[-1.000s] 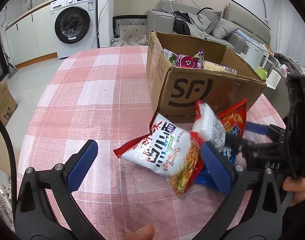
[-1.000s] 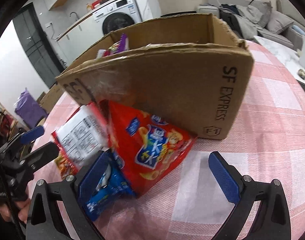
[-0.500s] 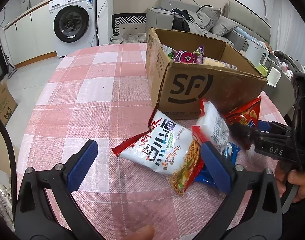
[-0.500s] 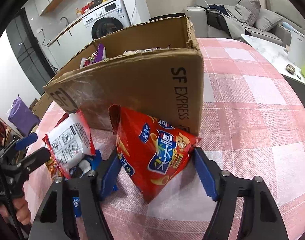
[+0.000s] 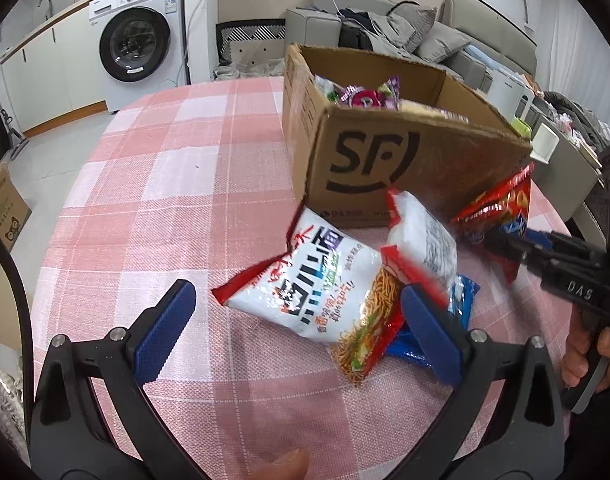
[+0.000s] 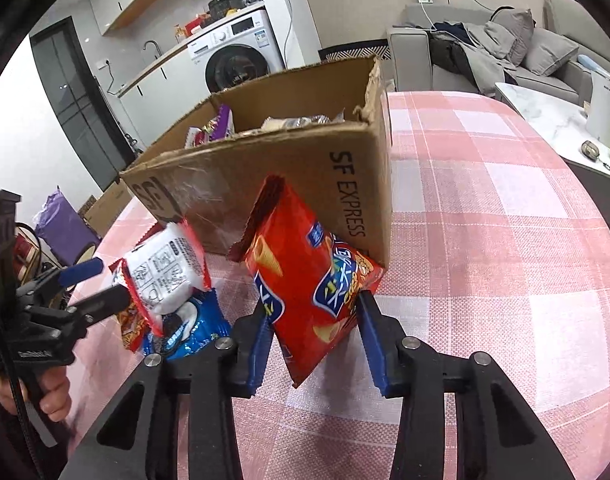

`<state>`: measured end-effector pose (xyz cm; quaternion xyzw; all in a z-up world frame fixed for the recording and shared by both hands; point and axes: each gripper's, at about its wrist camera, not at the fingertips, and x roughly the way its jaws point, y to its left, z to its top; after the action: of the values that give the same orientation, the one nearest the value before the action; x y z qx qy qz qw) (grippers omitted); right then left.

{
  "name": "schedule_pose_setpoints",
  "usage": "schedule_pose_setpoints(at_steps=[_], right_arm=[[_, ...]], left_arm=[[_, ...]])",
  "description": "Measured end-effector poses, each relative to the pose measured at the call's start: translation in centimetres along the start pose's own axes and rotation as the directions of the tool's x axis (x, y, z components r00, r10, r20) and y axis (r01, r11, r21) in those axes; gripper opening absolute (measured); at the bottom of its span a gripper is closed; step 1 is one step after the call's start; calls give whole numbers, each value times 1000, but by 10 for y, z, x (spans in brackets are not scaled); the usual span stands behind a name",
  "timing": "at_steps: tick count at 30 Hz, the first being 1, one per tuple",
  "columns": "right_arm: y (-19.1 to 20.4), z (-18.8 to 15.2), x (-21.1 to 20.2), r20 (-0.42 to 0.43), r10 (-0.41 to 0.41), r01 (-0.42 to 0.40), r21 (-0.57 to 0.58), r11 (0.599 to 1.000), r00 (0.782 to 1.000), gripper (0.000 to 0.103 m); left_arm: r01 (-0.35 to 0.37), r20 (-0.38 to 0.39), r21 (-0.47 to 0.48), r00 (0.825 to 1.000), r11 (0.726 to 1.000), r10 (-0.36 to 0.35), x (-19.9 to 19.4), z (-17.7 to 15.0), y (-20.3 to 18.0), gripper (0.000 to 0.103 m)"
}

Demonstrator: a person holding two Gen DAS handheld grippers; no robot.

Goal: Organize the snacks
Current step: 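Grasp the red chip bag with the right gripper while the left tool approaches the white noodle bag, then grasp the white noodle bag with the left gripper and lift both bags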

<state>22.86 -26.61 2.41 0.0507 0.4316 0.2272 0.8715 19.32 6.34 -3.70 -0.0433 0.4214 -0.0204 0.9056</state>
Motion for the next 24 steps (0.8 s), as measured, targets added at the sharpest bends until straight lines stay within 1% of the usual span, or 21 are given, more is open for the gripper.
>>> schedule_pose_setpoints(at_steps=[9, 14, 16, 18, 20, 22, 24], right_arm=[[6, 6, -3, 8, 22, -22, -19, 1000, 1000, 38], [8, 8, -3, 10, 25, -25, -25, 999, 1000, 37], [9, 8, -3, 9, 28, -28, -27, 999, 1000, 37], [9, 8, -3, 10, 30, -29, -30, 999, 1000, 37], [10, 9, -4, 10, 31, -31, -29, 999, 999, 37], [10, 9, -4, 11, 32, -31, -30, 999, 999, 37], [10, 9, -5, 11, 33, -33, -31, 999, 999, 36]], left_arm=[[5, -26, 17, 1000, 1000, -5, 16, -3, -5, 102], [16, -33, -14, 999, 1000, -17, 26, -3, 1, 102], [36, -39, -36, 999, 999, -38, 30, -2, 4, 102], [63, -43, -37, 997, 997, -65, 33, -2, 6, 96], [124, -46, -36, 991, 992, -125, 34, -1, 5, 77], [137, -41, -29, 990, 990, -138, 34, -2, 4, 69], [125, -31, -16, 992, 992, -125, 34, -2, 3, 65]])
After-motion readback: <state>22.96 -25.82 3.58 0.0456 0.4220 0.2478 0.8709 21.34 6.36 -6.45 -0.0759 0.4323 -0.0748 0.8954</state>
